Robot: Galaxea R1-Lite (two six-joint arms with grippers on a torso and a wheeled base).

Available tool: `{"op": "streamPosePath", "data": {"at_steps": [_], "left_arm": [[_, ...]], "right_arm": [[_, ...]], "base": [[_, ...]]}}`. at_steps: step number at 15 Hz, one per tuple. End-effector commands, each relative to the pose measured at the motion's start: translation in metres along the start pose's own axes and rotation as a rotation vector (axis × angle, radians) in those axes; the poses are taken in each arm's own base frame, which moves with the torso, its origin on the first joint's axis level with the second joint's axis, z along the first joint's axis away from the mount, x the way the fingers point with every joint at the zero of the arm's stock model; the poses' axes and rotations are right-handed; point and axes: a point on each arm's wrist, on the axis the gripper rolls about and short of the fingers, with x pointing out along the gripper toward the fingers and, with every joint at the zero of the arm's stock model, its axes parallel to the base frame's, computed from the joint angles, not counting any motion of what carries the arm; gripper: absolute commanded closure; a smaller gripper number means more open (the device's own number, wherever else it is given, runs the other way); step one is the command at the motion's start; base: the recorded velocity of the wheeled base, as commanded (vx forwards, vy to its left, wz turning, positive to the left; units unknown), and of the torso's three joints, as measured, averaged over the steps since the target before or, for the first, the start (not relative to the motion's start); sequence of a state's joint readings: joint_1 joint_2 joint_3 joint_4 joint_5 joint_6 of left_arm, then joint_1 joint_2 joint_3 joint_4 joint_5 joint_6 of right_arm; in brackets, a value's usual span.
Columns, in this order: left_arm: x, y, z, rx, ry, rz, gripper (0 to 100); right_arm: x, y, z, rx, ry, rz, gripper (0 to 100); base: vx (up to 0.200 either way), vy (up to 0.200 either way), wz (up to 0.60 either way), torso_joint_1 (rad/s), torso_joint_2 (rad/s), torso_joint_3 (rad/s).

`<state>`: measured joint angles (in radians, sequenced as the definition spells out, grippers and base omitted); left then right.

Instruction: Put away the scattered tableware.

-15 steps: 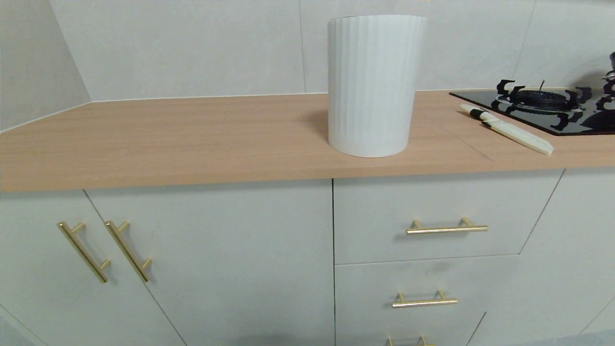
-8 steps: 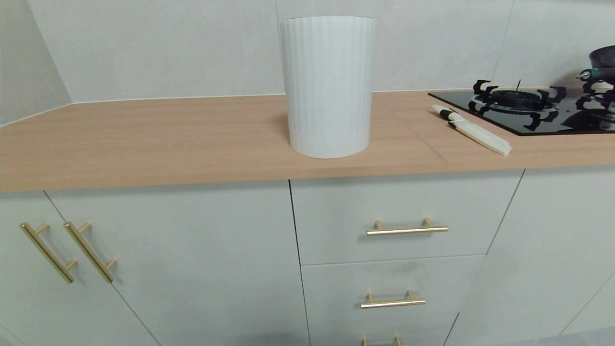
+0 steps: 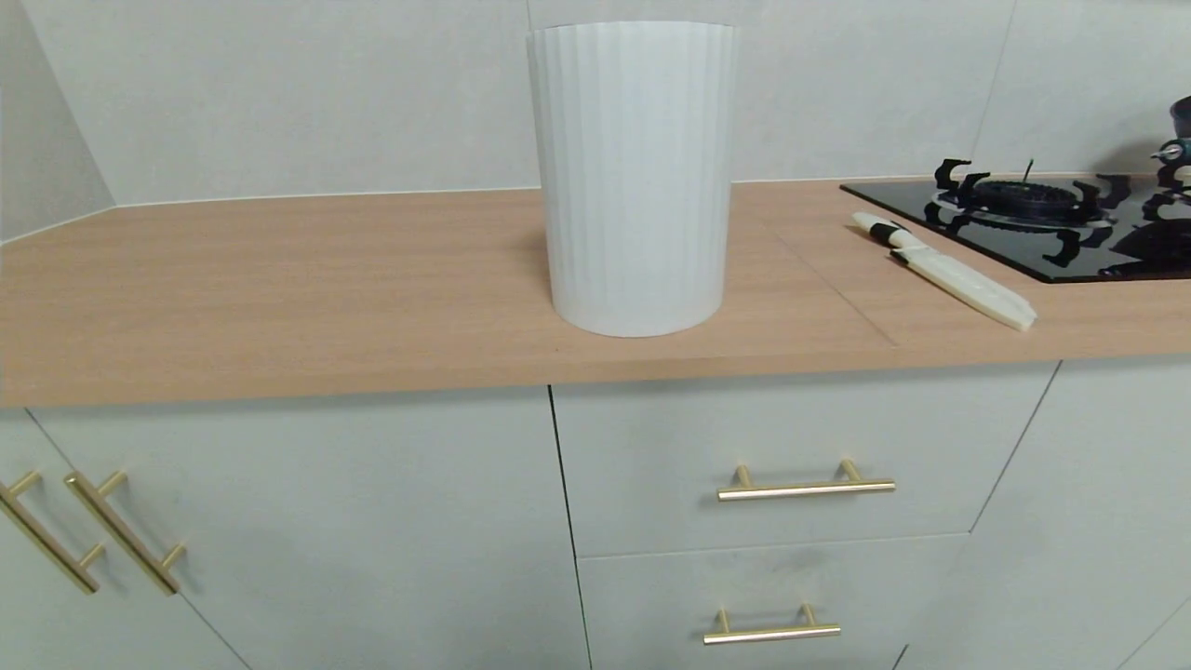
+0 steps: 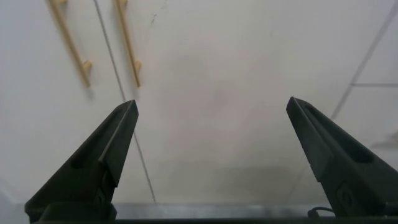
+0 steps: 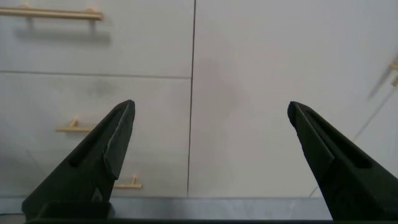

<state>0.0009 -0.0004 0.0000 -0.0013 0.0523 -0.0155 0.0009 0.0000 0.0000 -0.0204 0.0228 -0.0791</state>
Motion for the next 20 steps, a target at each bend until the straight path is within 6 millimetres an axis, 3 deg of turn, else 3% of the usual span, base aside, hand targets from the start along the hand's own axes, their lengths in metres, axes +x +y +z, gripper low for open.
{"op": "streamPosePath", "data": {"at_steps": [1,5,9,20], "left_arm": [[0.0000,0.0000,0.0000,0.000,0.000,0.001,0],[0.0000,0.0000,0.0000,0.003,0.000,0.001,0],[0.0000,0.0000,0.0000,0.002,0.000,0.001,0],[0.0000,0.0000,0.0000,0.003,0.000,0.001,0]], "right_arm": [[0.0001,0.0000,0.0001,-0.001,0.000,0.001,0],[0.0001,0.0000,0.0000,-0.001,0.002,0.001,0],[0.0001,0.0000,0.0000,-0.001,0.002,0.001,0],[0.0001,0.0000,0.0000,-0.002,0.002,0.003,0]], "base": [[0.000,0.000,0.00,0.000,0.00,0.000],[0.000,0.000,0.00,0.003,-0.01,-0.007],[0.000,0.000,0.00,0.067,-0.24,-0.248],[0.000,0.000,0.00,0.186,-0.49,-0.287]]}}
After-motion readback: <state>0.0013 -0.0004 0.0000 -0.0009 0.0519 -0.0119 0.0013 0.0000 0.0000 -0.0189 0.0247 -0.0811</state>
